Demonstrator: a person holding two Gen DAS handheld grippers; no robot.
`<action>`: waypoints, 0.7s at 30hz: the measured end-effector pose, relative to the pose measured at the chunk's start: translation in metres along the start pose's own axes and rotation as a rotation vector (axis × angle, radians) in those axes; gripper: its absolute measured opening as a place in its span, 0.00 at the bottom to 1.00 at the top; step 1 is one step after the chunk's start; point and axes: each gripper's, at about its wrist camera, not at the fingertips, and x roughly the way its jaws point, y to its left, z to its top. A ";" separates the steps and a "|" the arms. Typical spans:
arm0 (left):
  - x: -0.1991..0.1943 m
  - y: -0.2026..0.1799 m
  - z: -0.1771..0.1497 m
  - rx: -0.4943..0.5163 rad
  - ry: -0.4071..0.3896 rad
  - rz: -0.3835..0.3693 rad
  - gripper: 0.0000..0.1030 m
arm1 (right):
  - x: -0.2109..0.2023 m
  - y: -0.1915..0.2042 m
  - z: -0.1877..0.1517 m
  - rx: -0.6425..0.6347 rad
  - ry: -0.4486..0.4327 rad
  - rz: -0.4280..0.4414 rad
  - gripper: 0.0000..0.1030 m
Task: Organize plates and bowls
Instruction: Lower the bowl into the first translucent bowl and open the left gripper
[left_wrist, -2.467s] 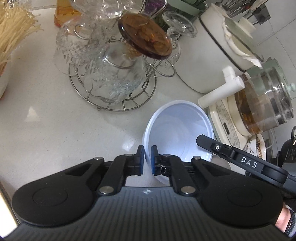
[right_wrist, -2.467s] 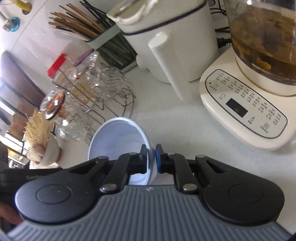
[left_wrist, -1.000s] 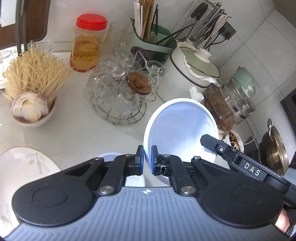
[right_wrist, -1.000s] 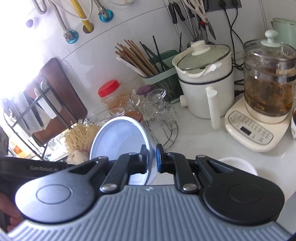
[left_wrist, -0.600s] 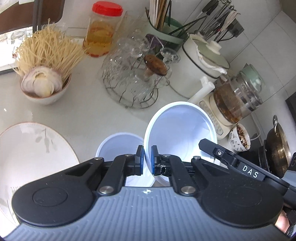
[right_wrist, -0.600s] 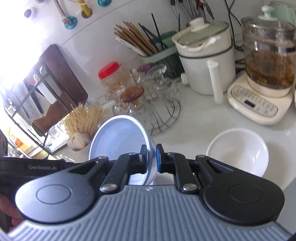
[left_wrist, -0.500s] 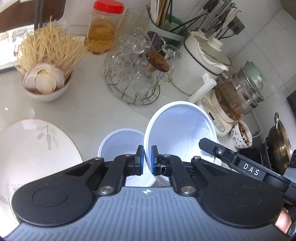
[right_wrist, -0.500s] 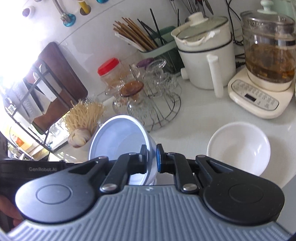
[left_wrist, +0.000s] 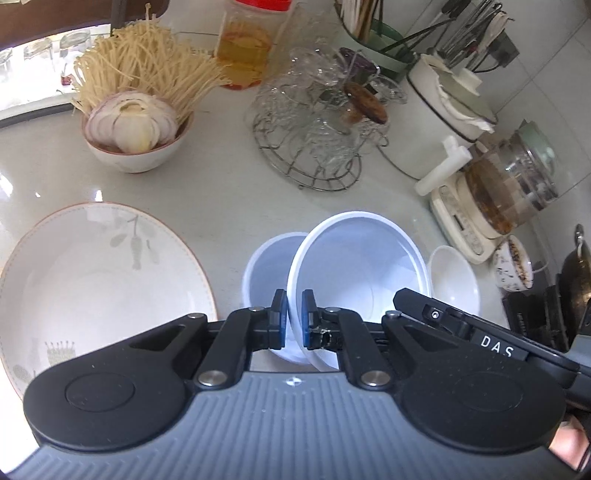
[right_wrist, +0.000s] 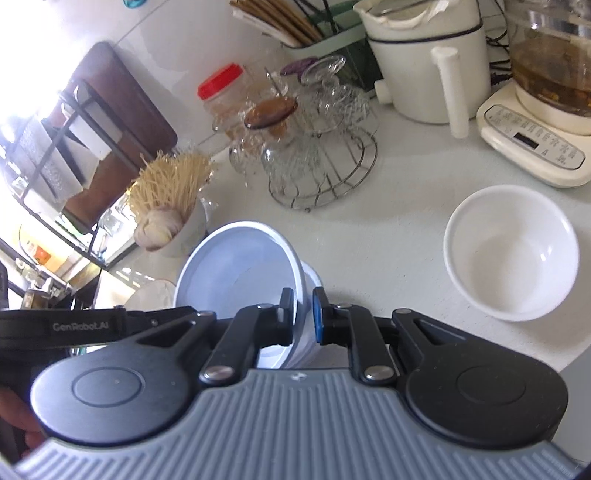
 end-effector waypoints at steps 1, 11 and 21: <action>0.001 0.001 0.000 -0.002 -0.002 0.001 0.09 | 0.002 0.000 0.000 0.001 0.004 -0.003 0.14; 0.009 0.004 0.009 -0.017 -0.019 0.013 0.09 | 0.018 -0.001 0.012 -0.016 0.023 0.016 0.15; 0.012 0.003 0.013 -0.009 0.009 0.014 0.14 | 0.020 -0.002 0.015 -0.012 0.010 0.012 0.59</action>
